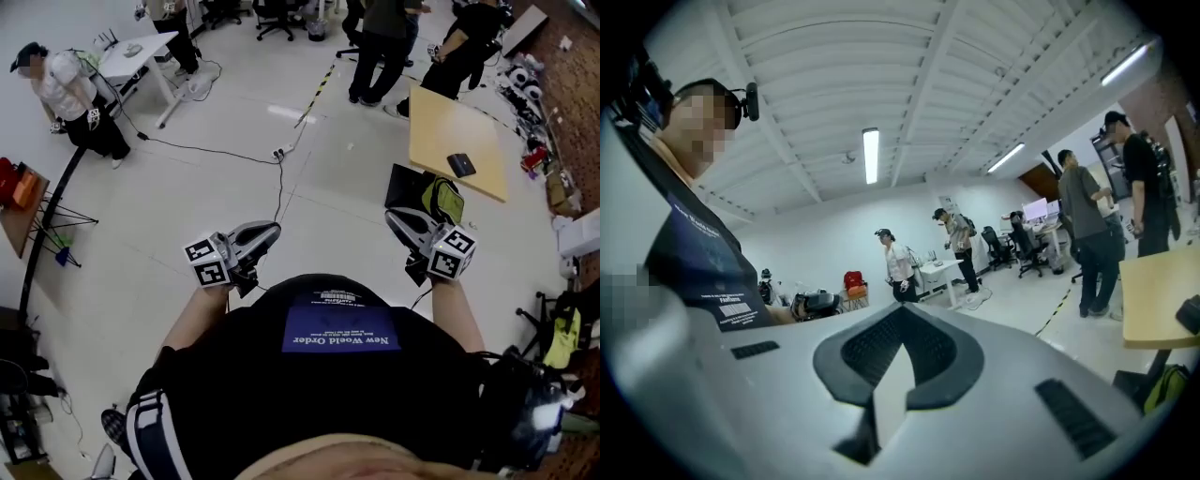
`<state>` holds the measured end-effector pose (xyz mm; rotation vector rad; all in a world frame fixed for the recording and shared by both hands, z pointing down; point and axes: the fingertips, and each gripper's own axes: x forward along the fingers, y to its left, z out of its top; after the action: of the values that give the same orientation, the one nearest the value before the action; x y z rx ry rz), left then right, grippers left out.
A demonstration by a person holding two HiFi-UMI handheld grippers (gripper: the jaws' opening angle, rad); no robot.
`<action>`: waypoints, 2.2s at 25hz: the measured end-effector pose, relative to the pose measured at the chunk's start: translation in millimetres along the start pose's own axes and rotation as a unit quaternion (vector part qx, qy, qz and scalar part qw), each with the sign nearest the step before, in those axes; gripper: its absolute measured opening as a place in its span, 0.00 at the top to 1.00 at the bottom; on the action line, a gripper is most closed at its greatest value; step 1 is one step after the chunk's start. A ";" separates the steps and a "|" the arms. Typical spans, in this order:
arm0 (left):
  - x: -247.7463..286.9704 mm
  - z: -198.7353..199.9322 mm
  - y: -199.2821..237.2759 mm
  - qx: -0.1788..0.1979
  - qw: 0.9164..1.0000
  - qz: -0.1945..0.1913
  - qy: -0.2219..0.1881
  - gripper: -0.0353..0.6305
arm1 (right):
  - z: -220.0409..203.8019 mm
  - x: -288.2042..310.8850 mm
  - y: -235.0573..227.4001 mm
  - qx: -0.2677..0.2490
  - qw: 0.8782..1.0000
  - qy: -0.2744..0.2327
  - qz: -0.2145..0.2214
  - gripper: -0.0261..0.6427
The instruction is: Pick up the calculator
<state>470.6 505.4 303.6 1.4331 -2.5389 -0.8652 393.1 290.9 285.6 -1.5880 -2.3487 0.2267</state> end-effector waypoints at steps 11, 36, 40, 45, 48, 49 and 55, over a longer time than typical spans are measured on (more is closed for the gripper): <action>32.4 58.5 124.1 -0.026 0.999 -0.027 0.004 0.94 | 19.9 73.3 -80.7 0.032 0.999 -0.004 -0.036 0.98; 327.5 158.9 349.8 -0.026 0.999 -0.008 0.030 0.94 | 128.0 123.3 -436.2 0.038 0.999 -0.009 0.013 0.98; 355.0 157.7 383.1 -0.034 0.996 -0.058 0.055 0.94 | 125.4 123.4 -469.5 0.041 0.998 -0.021 -0.043 0.98; 401.7 167.2 434.4 -0.057 0.985 -0.136 0.085 0.94 | 130.7 131.4 -496.1 0.044 0.992 -0.031 -0.113 0.98; 435.8 186.2 471.7 -0.065 0.972 -0.192 0.120 0.94 | 139.7 141.1 -520.8 0.057 0.982 -0.049 -0.173 0.98; 444.2 192.8 483.4 -0.064 0.967 -0.209 0.135 0.94 | 141.8 145.9 -527.5 0.063 0.978 -0.056 -0.191 0.98; 493.9 208.8 542.6 -0.071 0.931 -0.290 0.211 0.94 | 157.7 169.3 -560.3 0.082 0.952 -0.087 -0.281 0.98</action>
<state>-285.7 407.3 321.6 2.0887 -1.7255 -0.6769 -209.6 241.3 326.8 -0.8015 -2.7172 0.4299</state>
